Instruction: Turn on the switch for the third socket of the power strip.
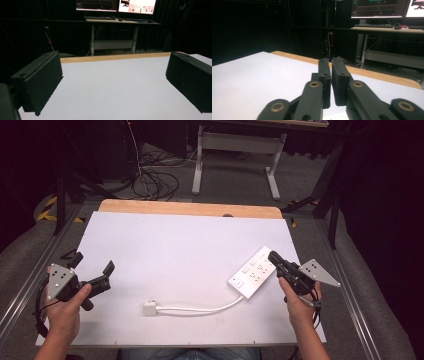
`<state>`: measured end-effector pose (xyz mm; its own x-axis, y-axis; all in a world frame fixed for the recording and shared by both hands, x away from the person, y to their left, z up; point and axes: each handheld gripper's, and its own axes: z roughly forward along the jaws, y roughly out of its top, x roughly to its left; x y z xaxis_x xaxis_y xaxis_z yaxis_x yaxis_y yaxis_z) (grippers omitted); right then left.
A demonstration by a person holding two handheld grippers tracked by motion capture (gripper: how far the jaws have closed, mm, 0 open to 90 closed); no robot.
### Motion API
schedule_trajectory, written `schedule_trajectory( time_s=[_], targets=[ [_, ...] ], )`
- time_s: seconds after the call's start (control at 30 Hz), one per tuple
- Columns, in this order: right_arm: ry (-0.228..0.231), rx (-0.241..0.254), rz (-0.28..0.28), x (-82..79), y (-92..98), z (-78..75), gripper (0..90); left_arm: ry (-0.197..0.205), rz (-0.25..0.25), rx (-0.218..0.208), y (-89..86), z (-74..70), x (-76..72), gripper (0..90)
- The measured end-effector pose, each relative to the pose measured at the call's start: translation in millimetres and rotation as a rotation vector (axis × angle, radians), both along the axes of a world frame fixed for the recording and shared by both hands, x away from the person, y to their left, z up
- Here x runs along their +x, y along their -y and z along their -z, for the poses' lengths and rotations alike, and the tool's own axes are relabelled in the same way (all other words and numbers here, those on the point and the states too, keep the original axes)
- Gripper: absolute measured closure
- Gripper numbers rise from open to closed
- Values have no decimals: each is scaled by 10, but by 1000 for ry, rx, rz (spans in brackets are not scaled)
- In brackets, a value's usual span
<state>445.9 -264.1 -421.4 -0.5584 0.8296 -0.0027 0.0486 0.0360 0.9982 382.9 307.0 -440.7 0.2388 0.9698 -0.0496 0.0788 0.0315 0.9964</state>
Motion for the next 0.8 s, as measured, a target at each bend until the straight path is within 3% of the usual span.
schedule_trajectory(
  time_s=[0.33, 0.6, 0.73, 0.8],
  targets=[
    [-1, 20, 17, 17, 14, 18, 602, -1, 0, 1, 0, 0, 0, 13],
    [-16, 32, 59, 73, 31, 47, 283, -1, 1, 3, 0, -1, -1, 13],
    [-16, 14, 26, 88, 31, 60, 93, 0, 0, 2, 2, 0, 1, 13],
    [1, 6, -4, 80, 32, 65, 51, 0, 0, 3, 2, 0, 1, 13]
  ],
)
